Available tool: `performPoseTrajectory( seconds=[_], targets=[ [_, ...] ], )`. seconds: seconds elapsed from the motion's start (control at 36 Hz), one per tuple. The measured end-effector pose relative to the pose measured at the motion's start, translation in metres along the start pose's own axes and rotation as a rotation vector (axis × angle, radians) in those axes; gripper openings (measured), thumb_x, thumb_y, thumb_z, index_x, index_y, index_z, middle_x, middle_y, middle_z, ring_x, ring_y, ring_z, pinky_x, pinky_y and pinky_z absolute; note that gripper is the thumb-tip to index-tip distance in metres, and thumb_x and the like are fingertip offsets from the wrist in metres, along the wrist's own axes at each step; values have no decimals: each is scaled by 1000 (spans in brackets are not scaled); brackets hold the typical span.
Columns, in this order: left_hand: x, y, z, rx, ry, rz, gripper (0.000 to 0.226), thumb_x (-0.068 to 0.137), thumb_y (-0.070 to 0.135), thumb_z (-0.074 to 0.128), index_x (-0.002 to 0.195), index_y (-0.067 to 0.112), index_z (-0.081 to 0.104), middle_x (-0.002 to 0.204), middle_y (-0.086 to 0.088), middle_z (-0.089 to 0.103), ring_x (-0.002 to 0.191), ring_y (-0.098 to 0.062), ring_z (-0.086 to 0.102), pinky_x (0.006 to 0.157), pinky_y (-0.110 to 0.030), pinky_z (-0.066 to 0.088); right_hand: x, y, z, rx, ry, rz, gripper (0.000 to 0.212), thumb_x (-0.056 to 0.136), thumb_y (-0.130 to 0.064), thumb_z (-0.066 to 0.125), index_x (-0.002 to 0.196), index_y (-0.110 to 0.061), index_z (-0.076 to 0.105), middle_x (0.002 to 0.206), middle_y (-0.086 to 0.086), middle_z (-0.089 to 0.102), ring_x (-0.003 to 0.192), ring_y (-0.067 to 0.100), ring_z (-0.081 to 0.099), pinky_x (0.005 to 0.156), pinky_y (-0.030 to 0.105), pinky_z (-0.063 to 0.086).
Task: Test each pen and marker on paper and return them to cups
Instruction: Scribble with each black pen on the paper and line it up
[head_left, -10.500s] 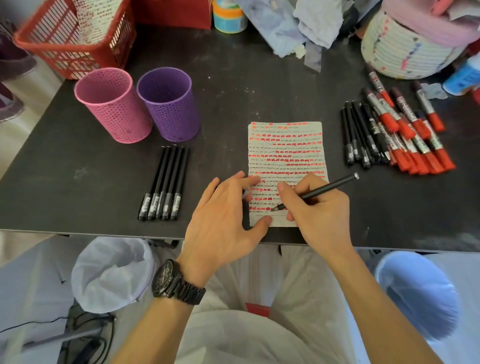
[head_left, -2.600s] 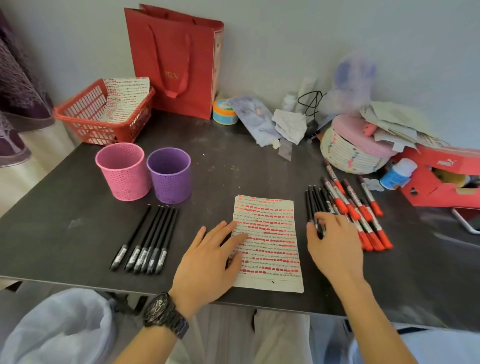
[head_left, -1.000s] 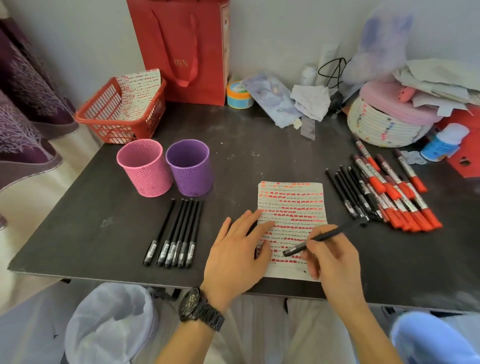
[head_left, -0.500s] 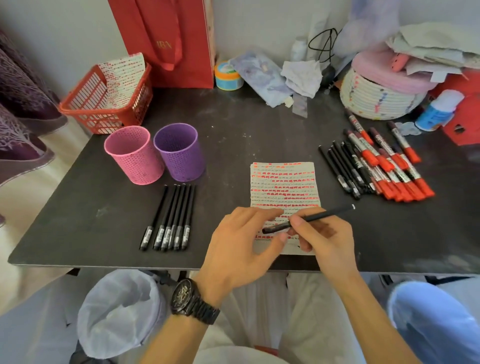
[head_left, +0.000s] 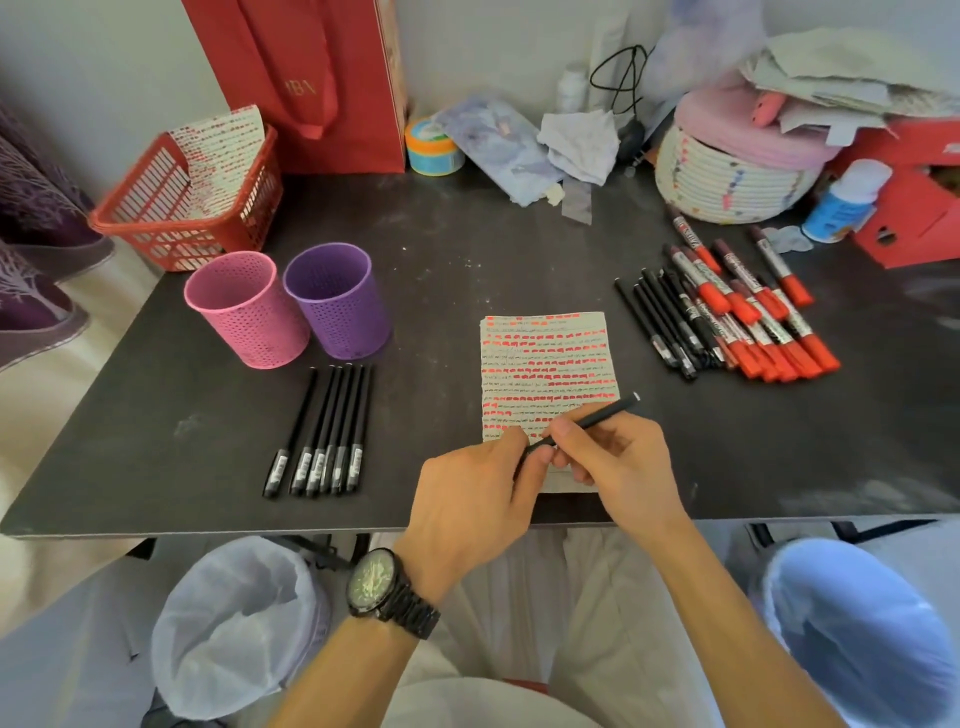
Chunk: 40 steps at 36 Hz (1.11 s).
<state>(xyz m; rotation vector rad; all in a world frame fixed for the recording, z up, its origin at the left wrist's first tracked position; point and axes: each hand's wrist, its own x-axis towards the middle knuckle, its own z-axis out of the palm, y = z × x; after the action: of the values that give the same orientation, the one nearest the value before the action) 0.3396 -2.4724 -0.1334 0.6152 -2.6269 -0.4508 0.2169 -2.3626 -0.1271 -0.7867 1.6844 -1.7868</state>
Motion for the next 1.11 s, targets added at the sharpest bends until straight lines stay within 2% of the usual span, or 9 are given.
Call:
performPoseTrajectory(
  seconds=[0.19,0.31,0.39,0.5,0.56,0.72,0.83,0.94,1.11],
  targets=[
    [0,-1,9,-17,17,-39,52,98,57,30,71,20,54,51,6,51,44,-19,50,41,-27,32,1,-1,1,-33,4,16,17,89,-28,68,76,-32,78,63,-3,69,56,5,60,54,16,47],
    [2,-1,8,-26,41,-84,55,94,65,32,59,22,38,44,10,31,40,-15,37,41,-23,19,1,-1,1,4,28,28,19,89,-27,67,74,-32,77,59,-4,65,53,6,56,52,17,46],
    [2,-2,7,-5,0,-98,58,93,72,27,60,24,33,45,12,29,40,-9,32,42,-24,18,1,0,0,34,29,24,16,89,-27,67,79,-31,78,59,-4,63,52,7,53,52,19,45],
    [0,-7,5,16,30,-103,52,89,75,36,66,28,33,55,15,33,54,-7,36,44,-21,22,1,1,1,83,93,-13,15,90,-30,67,82,-20,75,57,1,60,48,12,51,49,21,43],
    [-2,-13,3,1,70,-67,46,88,72,45,73,29,35,66,16,38,66,-7,38,49,-21,28,2,2,-2,164,175,-26,22,90,-30,64,81,-11,70,55,4,55,44,14,47,46,21,41],
    [-8,-34,-3,-199,-38,-55,35,84,48,62,101,34,35,124,18,55,109,-3,48,88,-24,38,4,5,-2,239,226,-4,22,94,-27,54,78,-19,67,59,11,63,43,20,51,42,24,42],
    [-10,-35,0,-153,-124,-48,58,83,49,62,134,24,45,131,11,53,122,-9,50,100,-26,43,3,6,0,140,221,-21,26,96,-26,50,89,-20,75,73,16,73,46,20,56,47,25,46],
    [-10,-34,1,-136,-129,-62,63,84,56,55,137,24,43,133,8,54,138,-9,40,112,-24,32,3,2,3,-2,236,-133,7,95,-21,66,88,-19,67,72,3,69,47,16,57,49,25,49],
    [-10,-31,3,-131,-88,-50,63,84,50,60,136,18,46,125,4,59,140,-13,42,119,-24,16,8,-5,8,-33,194,-13,23,98,-31,61,81,-17,65,64,9,69,48,19,61,45,25,50]
  ],
)
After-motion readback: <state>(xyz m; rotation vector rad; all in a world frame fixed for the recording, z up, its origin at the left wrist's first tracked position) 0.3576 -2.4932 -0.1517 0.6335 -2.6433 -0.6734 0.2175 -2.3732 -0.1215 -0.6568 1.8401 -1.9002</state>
